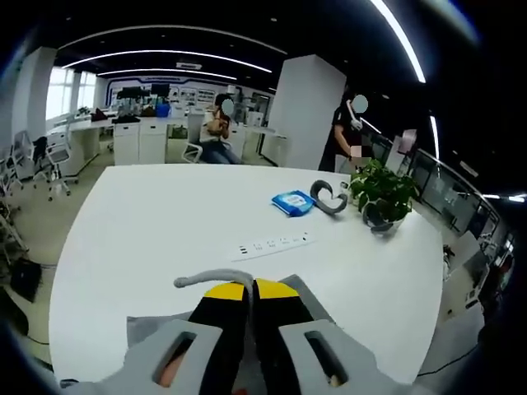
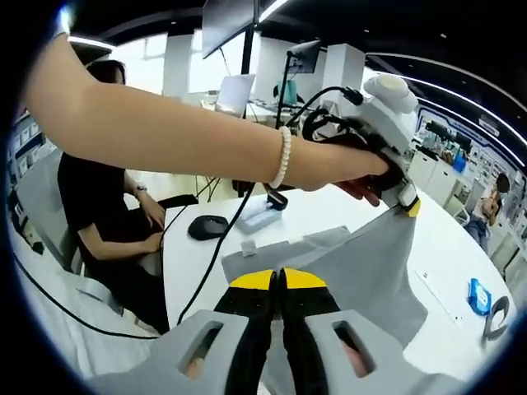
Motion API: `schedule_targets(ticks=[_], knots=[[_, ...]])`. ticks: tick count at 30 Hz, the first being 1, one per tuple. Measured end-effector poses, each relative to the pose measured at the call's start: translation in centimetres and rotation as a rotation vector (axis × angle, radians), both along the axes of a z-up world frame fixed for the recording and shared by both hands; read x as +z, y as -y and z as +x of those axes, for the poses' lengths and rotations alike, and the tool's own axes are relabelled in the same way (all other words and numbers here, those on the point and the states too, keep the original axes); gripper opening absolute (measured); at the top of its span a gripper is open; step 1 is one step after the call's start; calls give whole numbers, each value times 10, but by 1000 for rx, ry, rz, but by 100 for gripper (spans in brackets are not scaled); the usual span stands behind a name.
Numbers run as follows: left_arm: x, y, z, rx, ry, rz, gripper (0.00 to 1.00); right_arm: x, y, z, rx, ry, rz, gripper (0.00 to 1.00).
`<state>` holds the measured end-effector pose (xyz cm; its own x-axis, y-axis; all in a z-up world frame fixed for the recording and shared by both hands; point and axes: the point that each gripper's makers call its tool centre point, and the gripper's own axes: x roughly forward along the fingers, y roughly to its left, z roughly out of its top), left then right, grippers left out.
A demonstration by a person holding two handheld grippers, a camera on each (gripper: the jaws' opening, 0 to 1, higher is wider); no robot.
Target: Fold the towel on the table until its edges align and the towel forms a compact rectangular stack.
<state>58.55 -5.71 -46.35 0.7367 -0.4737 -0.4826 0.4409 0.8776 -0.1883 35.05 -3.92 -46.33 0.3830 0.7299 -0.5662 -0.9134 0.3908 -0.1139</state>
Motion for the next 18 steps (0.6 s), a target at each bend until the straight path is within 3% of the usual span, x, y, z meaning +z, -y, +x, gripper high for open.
schedule_targets(ticks=[7, 18], knots=[[-15, -19, 5, -5, 2, 56, 2, -13, -18, 5, 29, -39, -4, 0], [-32, -57, 10, 43, -22, 51, 2, -24, -49, 7, 95, -75, -10, 0]])
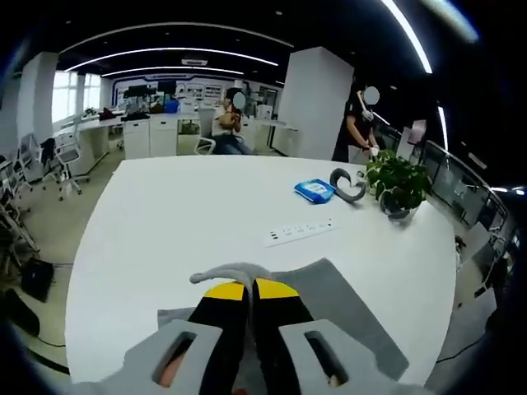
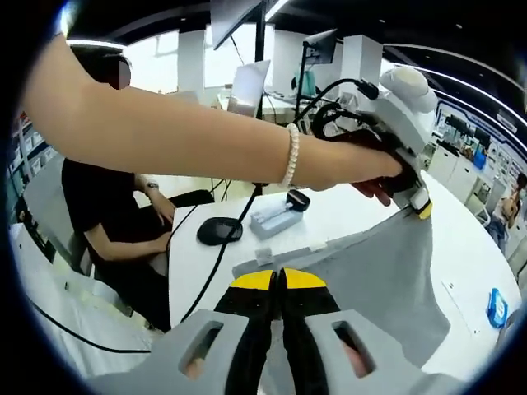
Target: Fold the towel on the table until its edges align and the towel forms a compact rectangular stack.
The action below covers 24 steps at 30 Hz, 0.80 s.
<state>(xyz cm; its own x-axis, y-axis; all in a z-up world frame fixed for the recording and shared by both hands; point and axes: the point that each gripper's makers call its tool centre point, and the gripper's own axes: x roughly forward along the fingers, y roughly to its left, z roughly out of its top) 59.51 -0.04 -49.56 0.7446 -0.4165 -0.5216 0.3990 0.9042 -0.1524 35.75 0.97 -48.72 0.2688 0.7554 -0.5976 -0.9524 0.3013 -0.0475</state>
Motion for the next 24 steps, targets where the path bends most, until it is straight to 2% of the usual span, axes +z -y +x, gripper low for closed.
schedule_targets(ticks=[4, 8, 11, 17, 20, 24], knots=[[-13, -13, -1, 20, -5, 12, 2, -6, -8, -2, 24, -11, -4, 0], [-31, -26, 3, 43, -32, 4, 2, -19, -16, -2, 56, 0, -42, 0], [-46, -33, 1, 46, -50, 32, 2, -32, -21, -2, 88, -2, -78, 0], [-77, -45, -2, 61, -97, 56, 2, -58, -33, -2, 105, -46, -90, 0], [-97, -49, -6, 68, -140, 64, 2, -73, -36, -5, 106, -98, -99, 0], [-115, -58, -6, 98, -169, 71, 2, -89, -38, -4, 101, -117, -109, 0]])
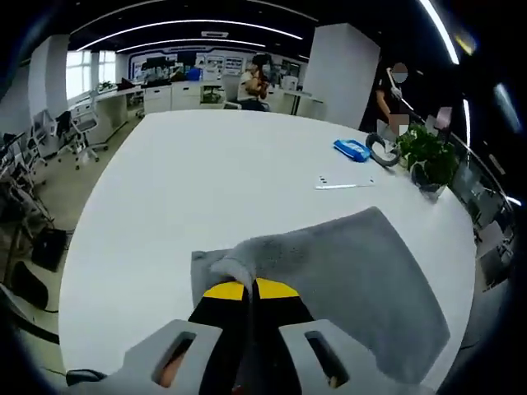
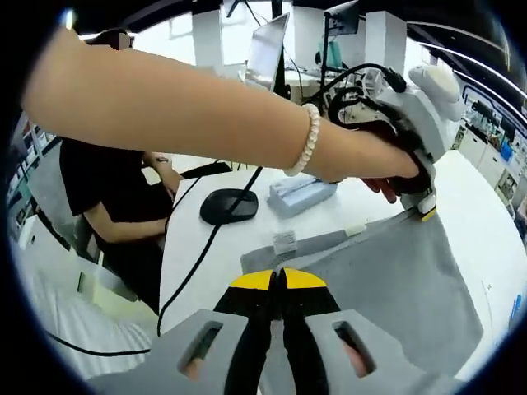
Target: Fold the towel on the table until its edges align and the towel forms a compact rectangular stack.
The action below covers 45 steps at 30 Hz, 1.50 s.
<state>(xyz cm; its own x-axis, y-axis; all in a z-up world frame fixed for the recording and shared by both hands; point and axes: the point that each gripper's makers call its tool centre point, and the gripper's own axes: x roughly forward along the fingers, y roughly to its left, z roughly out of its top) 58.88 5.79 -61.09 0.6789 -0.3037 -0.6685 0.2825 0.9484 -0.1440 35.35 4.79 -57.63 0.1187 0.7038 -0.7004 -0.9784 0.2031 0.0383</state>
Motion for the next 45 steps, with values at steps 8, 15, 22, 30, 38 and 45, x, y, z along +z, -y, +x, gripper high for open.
schedule_targets(ticks=[8, 15, 22, 30, 38, 45], knots=[[-18, -9, -1, 34, -24, -7, 6, -19, -2, 1, -49, -77, 7, 1], [-26, -13, 10, 99, -32, -96, 11, -33, 0, -4, -48, -116, -4, 1], [-22, -13, 35, 140, 6, -113, 11, -33, -2, -4, -36, -121, -1, 1], [-5, -28, 50, 206, 100, -90, 10, -28, -10, -2, -31, -82, 45, 7], [15, -41, 35, 231, 144, -112, 10, -17, -4, 12, -62, -53, 90, 12], [32, -27, -3, 203, 198, -92, 10, -20, 58, 61, -250, -47, 76, 16]])
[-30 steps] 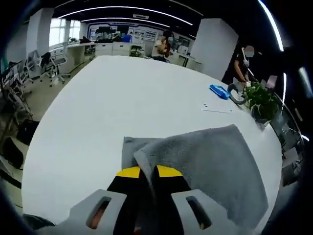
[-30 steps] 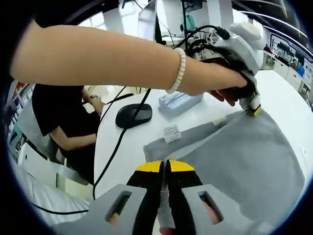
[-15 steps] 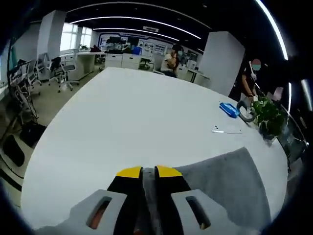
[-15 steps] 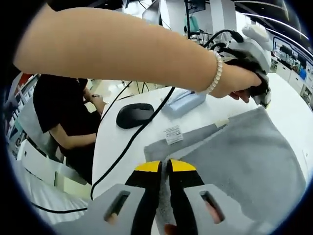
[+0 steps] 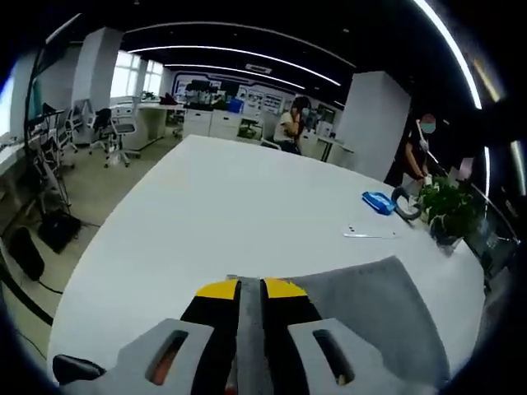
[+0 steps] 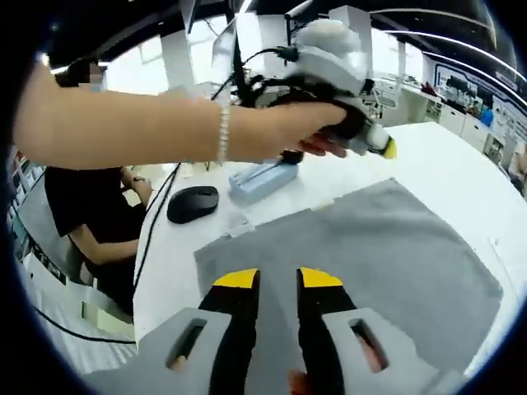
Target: Fold the towel on the table until its edges align and the towel forms a compact rectangular stack.
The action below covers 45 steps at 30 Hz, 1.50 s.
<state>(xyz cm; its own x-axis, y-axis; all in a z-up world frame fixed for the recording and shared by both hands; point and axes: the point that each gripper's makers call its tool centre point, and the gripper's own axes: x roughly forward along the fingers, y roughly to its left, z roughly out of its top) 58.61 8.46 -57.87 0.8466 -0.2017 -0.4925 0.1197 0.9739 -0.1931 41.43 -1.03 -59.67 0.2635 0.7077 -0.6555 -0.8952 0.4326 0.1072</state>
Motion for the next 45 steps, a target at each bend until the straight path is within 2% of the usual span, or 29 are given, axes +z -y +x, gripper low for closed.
schedule_targets(ticks=[2, 7, 11, 14, 16, 19, 22, 24, 26, 29, 36, 39, 42, 45], knots=[[3, 7, -13, -7, 12, 15, 10, 5, 21, 18, -57, 20, 0, 15], [7, 22, -45, -15, 20, 15, 10, 14, 70, 56, -134, 91, -48, 11], [5, 27, -66, -31, 14, 41, 10, 17, 95, 78, -177, 118, -73, 8], [2, 30, -96, -33, 1, 60, 10, 15, 116, 99, -192, 144, -116, 5], [-1, 32, -111, -34, -13, 62, 10, 11, 123, 107, -202, 138, -130, 3], [-6, 40, -140, -15, -47, 27, 10, 3, 136, 121, -222, 127, -164, 0], [-9, 45, -159, 1, -74, 3, 10, -10, 148, 132, -225, 123, -226, 0], [-13, 48, -172, 9, -91, -8, 10, -17, 154, 136, -241, 101, -244, 0], [-21, 51, -183, 18, -124, -34, 10, -26, 160, 138, -279, 43, -246, 0], [-32, 56, -194, 7, -161, -31, 9, -35, 166, 145, -292, 36, -272, 0], [-56, 73, -212, -52, -243, 29, 6, -50, 175, 145, -316, 12, -343, 0], [-71, 71, -217, -48, -304, 85, 5, -65, 186, 136, -280, -21, -431, 0], [-76, 74, -219, -53, -319, 72, 5, -66, 186, 136, -287, -11, -414, 0], [-77, 73, -220, -54, -316, 90, 4, -66, 187, 136, -352, -66, -406, 0]])
